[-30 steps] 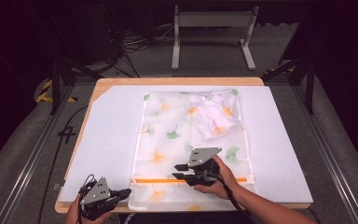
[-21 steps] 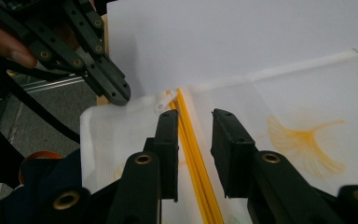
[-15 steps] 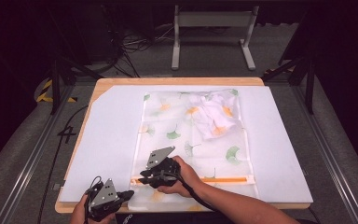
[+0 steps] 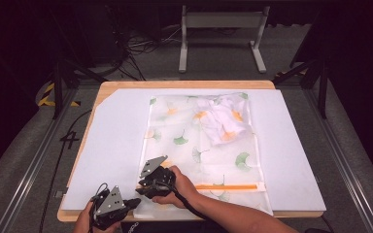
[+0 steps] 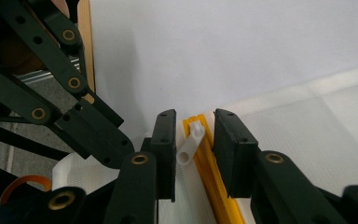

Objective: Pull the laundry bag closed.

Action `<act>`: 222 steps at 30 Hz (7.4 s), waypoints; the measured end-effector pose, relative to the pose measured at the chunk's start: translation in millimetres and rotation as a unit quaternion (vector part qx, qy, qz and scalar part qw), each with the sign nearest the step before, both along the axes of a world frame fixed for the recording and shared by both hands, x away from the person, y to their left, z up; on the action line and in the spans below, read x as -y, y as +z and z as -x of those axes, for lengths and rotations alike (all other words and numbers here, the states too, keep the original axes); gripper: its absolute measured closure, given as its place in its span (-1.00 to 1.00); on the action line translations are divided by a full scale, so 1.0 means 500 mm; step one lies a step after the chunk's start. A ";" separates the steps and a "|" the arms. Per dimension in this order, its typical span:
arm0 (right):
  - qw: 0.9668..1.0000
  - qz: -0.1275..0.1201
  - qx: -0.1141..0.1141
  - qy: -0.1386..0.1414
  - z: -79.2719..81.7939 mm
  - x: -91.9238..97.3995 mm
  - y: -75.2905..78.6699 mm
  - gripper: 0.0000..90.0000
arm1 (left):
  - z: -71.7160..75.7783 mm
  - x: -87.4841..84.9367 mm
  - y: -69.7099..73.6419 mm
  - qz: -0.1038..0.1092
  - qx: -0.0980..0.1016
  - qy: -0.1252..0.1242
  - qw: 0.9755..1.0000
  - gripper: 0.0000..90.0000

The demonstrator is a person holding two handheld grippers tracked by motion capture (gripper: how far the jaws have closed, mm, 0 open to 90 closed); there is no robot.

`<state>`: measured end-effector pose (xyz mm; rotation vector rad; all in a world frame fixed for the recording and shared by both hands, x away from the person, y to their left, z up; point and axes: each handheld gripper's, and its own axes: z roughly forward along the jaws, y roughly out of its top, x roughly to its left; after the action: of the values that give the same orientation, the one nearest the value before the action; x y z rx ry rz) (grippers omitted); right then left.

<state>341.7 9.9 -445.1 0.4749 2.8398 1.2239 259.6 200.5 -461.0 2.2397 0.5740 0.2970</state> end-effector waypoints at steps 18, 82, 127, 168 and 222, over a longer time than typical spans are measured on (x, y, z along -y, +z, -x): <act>1.000 -0.005 -0.029 -0.004 -0.011 0.017 -0.007 0.88 | -0.004 0.003 -0.001 0.001 -0.005 -0.007 1.000 1.00; 0.997 -0.017 -0.074 0.008 -0.023 0.030 -0.004 0.89 | -0.006 0.000 -0.002 0.008 -0.012 -0.008 1.000 1.00; 0.999 -0.010 -0.052 -0.002 -0.009 0.015 -0.010 1.00 | -0.029 0.002 0.006 -0.016 0.002 0.046 0.999 1.00; 0.998 -0.019 -0.056 -0.023 -0.007 0.011 -0.013 1.00 | -0.034 -0.008 0.000 0.011 -0.014 0.048 0.999 1.00; 0.998 0.044 -0.007 -0.040 0.010 0.144 0.012 1.00 | -0.031 -0.007 -0.001 0.011 -0.010 0.050 0.999 1.00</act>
<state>336.9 -62.1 -439.0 0.5898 2.8405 1.0829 275.2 204.0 -461.7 2.1995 0.6987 0.3186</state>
